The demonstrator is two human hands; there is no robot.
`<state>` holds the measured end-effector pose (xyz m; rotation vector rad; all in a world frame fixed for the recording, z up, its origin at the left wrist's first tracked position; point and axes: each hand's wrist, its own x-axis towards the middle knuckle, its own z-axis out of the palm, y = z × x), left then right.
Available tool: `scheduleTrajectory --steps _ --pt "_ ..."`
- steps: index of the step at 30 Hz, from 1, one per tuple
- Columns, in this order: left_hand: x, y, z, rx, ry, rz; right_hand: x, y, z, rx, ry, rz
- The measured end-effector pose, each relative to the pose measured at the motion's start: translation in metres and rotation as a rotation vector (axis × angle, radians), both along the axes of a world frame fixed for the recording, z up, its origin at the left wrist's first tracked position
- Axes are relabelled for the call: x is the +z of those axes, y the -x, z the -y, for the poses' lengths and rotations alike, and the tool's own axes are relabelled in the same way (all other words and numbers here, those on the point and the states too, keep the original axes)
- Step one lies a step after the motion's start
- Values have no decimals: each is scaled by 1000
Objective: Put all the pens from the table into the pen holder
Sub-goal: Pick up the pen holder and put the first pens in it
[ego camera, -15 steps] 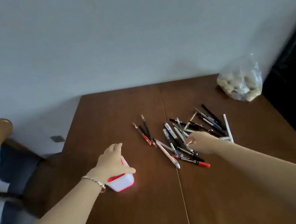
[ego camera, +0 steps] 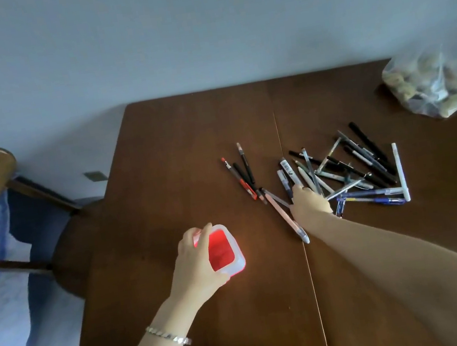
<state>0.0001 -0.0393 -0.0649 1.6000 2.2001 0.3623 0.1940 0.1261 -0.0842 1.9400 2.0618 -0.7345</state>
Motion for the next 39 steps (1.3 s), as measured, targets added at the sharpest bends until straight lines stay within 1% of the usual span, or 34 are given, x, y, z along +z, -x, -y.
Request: scheduleTrajectory --steps 2,4,8,10,13,15,17,20,23,25,26,28,31,33,34,36,37,39 --pt "-4 -4 1 -13 -28 -3 -6 3 -3 -6 -2 48" --pt "-8 -7 2 -29 -50 4 -6 4 -2 -22 -2 23" --pt "-13 -8 5 12 -70 94 -5 -9 23 62 6 -7" --pt "-13 -9 5 26 -70 120 -9 -20 42 21 45 -70" --pt "-12 -8 6 45 -67 139 -19 -29 54 35 42 -29" --pt "-11 -9 7 44 -60 154 -22 -30 58 -22 7 -50" --pt "-11 -12 7 27 -77 168 -23 -32 61 -103 -17 -128" --pt "-11 -21 11 35 -86 258 -10 -42 68 -176 -4 -335" --pt "-12 -29 16 92 -165 383 30 -57 73 -212 -24 -584" --pt "-7 -37 17 122 -214 424 68 -66 76 -148 -56 -674" --pt "-3 -41 17 117 -239 418 87 -68 77 -88 -53 -681" --pt "1 -51 17 79 -296 358 112 -66 78 84 -22 -585" --pt "11 -65 15 0 -311 331 118 -48 82 321 28 -362" --pt "20 -76 11 -42 -285 373 111 -36 89 360 60 -324" --pt "23 -81 10 -48 -271 386 108 -32 93 353 66 -364" --pt "25 -87 10 -35 -240 388 104 -34 103 265 29 -525" --pt "25 -88 11 -22 -208 389 103 -38 107 166 -1 -622" --pt "23 -88 11 -20 -172 378 99 -52 111 -119 -36 -834"
